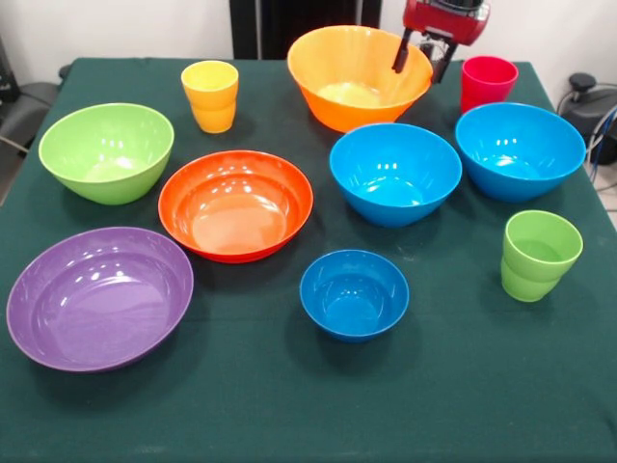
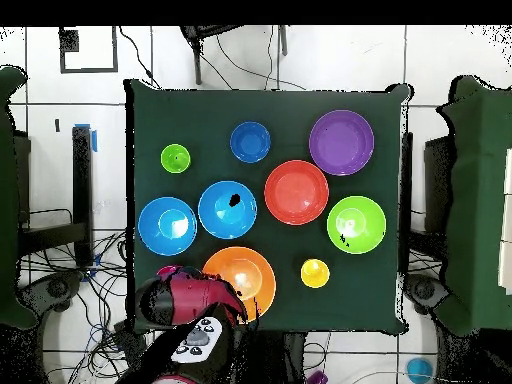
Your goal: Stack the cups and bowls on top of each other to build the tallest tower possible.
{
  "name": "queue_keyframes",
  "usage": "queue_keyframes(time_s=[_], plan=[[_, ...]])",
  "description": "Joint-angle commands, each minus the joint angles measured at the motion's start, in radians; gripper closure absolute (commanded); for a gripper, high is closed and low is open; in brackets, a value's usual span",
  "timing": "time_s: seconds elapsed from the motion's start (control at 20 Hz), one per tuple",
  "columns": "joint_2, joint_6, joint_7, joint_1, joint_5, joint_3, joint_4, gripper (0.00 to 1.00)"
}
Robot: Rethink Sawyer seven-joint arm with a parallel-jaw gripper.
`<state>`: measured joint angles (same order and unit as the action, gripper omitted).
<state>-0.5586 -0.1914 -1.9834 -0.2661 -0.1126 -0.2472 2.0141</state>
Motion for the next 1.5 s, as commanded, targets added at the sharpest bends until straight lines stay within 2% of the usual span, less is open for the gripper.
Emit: queue_keyframes(time_s=[0.05,0.5,0.7,1.05,1.5], plan=[[0.082,-0.031,-0.15,0.016,-0.037,0.073,-0.09,0.0],[0.11,-0.017,-0.159,0.004,-0.035,0.063,-0.11,0.0],[0.1,-0.032,-0.152,0.006,-0.029,0.056,-0.113,0.0],[0.005,-0.107,-0.126,0.021,-0.01,0.053,-0.069,0.0],[-0.14,-0.208,-0.05,0.086,0.037,0.058,-0.017,0.0]])
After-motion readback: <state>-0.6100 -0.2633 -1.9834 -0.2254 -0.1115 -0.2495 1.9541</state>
